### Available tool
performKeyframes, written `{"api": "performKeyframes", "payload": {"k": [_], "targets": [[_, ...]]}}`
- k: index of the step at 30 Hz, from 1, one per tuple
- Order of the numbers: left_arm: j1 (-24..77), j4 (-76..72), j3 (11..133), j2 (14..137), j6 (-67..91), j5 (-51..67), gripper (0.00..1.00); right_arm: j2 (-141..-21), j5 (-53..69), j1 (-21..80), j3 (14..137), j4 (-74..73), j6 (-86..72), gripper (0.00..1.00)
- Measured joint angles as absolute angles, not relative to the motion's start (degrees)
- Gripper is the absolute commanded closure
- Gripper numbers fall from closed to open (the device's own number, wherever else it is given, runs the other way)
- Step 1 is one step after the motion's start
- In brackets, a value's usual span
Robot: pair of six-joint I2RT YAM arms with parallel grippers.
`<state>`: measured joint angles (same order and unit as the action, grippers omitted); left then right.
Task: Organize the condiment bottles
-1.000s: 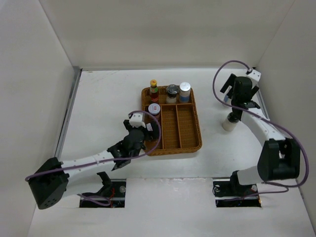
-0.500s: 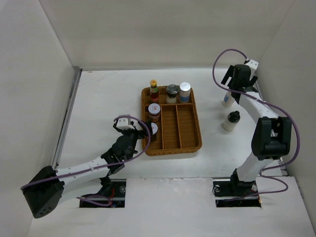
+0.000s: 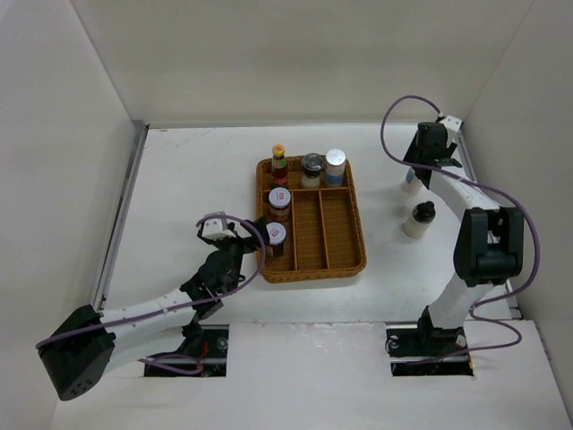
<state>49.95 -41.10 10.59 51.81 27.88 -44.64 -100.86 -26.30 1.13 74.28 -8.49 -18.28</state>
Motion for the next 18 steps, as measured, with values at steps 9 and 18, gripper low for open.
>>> {"api": "performKeyframes", "payload": {"k": [9,18], "targets": [[47.1,-42.0,8.8,52.7,30.6,-48.1,0.0,-74.0,-28.6,13.4,62.5,-4.9,-18.0,0.49],[45.7,-42.4,8.2,55.8,34.0,-48.9,0.0,-70.6,-26.2,38.7,57.7,-3.7,-20.4,0.48]]}}
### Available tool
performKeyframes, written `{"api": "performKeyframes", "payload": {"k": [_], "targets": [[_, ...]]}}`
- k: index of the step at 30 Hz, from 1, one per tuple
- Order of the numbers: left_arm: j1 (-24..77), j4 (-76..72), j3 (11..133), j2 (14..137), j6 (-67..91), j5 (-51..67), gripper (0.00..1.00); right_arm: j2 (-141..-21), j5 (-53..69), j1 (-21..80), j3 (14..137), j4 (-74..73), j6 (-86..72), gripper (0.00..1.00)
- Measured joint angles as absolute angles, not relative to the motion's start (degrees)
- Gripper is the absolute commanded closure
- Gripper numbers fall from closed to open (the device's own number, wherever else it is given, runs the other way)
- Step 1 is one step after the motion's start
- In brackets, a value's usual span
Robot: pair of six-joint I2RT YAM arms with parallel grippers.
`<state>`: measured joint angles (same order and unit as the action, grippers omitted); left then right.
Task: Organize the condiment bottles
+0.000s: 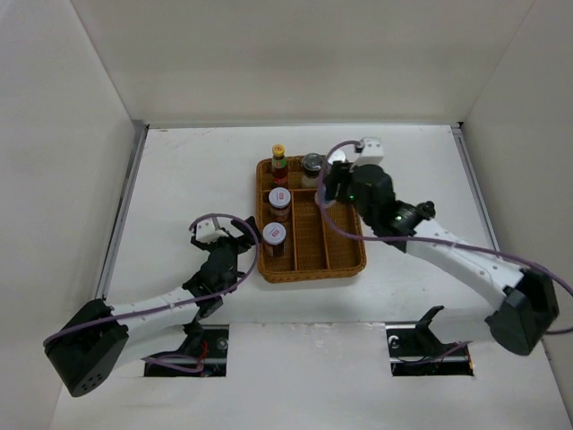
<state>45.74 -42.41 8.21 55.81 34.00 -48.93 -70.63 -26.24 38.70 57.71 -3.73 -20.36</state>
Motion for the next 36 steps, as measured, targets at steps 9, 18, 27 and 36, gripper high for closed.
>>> {"api": "performKeyframes", "payload": {"k": [9,18,27,36], "targets": [[44.4,-43.3,6.7,56.4,35.7,-48.9,0.0,-89.4,-22.6,43.6,64.3,-1.4,-18.4,0.47],[44.3,-43.4,6.7,57.2,36.4,-48.7,0.0,-97.8,-23.0,43.3,66.3,2.1,-16.2,0.25],[44.3,-43.6,6.7,57.7,36.5,-47.9,0.0,-92.5,-24.1,42.9,66.5,2.1,-16.1,0.0],[44.4,-43.6,6.7,57.7,36.5,-47.6,0.0,-58.8,-37.7,23.4,46.6,3.9,-22.2,0.0]]}}
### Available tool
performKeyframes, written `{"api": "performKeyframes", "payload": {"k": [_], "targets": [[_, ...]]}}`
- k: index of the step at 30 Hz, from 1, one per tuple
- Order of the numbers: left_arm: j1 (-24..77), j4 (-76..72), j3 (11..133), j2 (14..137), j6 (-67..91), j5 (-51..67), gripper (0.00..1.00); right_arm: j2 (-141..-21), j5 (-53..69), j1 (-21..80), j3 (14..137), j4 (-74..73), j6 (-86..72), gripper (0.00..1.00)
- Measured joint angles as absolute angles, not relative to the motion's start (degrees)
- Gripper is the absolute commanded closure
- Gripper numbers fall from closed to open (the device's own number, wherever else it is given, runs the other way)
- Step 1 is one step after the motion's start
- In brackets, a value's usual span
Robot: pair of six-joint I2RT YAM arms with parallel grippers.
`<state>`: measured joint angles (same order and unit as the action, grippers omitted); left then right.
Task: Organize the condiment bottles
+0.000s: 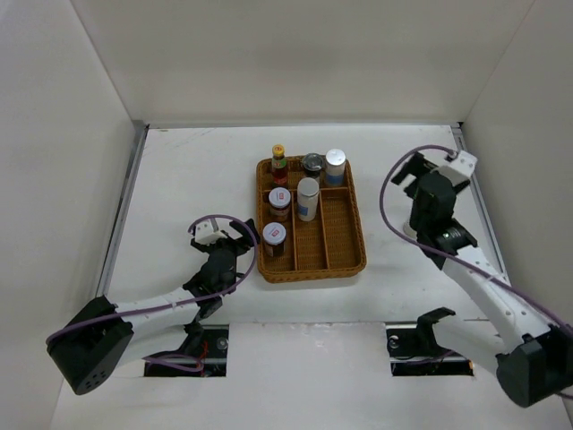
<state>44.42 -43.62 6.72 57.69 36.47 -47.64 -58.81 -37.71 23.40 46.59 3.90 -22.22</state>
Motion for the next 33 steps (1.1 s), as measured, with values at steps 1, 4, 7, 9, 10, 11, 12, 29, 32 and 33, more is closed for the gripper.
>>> {"api": "performKeyframes", "payload": {"k": [1,4,7,9,10,11,12,29,32,33], "targets": [[44.4,-43.6,6.7,57.7,36.5,-47.5,0.0,-57.3,-39.5,20.4,44.5,2.9,-23.0,0.0],[44.4,-44.0,6.7,58.0,36.5,-47.2,0.0,-58.0,-40.9,14.0,40.8,-1.5,-25.0,0.0],[44.4,-44.1,6.7,58.6,36.5,-46.8,0.0,-62.8,-39.4,12.4,40.4,-5.1,-25.8,0.0],[44.4,-44.2,6.7,58.6,36.5,-46.6,0.0,-65.5,-38.7,12.4,40.3,-6.1,-26.1,0.0],[44.3,-44.2,6.7,58.6,36.5,-46.5,0.0,-66.4,-38.5,12.4,40.3,-6.3,-26.3,0.0],[44.3,-44.2,6.7,58.7,36.5,-46.5,0.0,-67.3,-38.4,12.3,40.2,-6.3,-26.5,0.0],[44.3,-44.3,6.7,58.8,36.5,-46.4,0.0,-68.1,-38.1,12.0,40.2,-6.2,-26.7,0.0],[44.3,-44.4,6.7,60.6,36.5,-45.8,0.0,-69.6,-37.0,16.1,40.8,-5.5,-25.6,0.51],[44.2,-44.5,6.8,61.4,36.5,-45.8,0.0,-67.9,-36.7,23.7,44.3,-5.2,-24.9,0.51],[44.2,-44.4,6.8,61.7,36.5,-45.7,0.0,-68.3,-36.2,26.2,45.9,-4.7,-24.9,0.51]]}}
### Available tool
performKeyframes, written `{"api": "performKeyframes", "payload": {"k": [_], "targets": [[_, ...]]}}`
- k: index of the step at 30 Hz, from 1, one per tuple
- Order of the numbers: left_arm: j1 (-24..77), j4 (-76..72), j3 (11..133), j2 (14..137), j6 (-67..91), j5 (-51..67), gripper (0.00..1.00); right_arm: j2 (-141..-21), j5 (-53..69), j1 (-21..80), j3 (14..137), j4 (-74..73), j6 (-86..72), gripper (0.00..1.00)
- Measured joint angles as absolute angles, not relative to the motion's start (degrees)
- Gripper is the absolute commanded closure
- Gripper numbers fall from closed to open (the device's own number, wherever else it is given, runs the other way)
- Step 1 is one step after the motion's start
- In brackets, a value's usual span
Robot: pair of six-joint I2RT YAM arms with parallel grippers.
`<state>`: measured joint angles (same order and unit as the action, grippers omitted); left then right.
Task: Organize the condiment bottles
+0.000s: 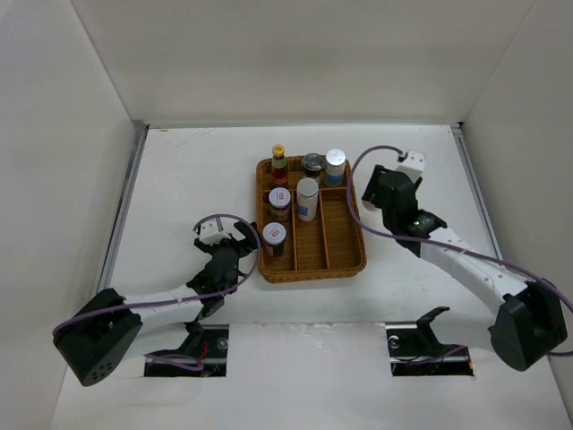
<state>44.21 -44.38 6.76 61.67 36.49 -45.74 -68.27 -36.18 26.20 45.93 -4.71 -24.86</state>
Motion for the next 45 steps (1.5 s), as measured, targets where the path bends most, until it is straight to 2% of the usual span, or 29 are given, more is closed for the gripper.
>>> {"api": "performKeyframes", "payload": {"k": [6,16,19,23,29,35,40,45], "targets": [[43.9,-44.4,6.8,61.7,36.5,-45.6,0.0,-76.8,-32.2,33.9,54.0,1.4,-24.8,0.5],[43.9,-44.4,6.8,61.3,36.5,-45.6,0.0,-91.5,-29.2,34.7,56.9,4.3,-24.2,0.48],[43.9,-44.4,6.8,61.3,36.5,-45.6,0.0,-92.9,-29.1,34.7,56.9,4.3,-24.2,0.41],[43.7,-44.5,6.8,61.3,36.5,-45.6,0.0,-94.2,-29.1,35.0,56.9,4.5,-24.2,0.25],[43.1,-44.5,6.8,61.3,36.5,-45.4,0.0,-94.4,-29.1,35.7,56.9,5.9,-24.5,0.14],[41.8,-44.3,6.8,60.1,36.5,-45.3,0.0,-88.3,-29.3,35.7,55.3,5.3,-24.7,0.08],[39.6,-42.4,6.8,55.5,36.5,-45.1,0.0,-74.0,-29.7,34.2,49.8,5.9,-25.5,0.0],[38.6,-36.4,6.8,50.6,36.8,-45.2,0.0,-62.2,-29.7,26.9,38.3,13.3,-27.8,0.0]]}}
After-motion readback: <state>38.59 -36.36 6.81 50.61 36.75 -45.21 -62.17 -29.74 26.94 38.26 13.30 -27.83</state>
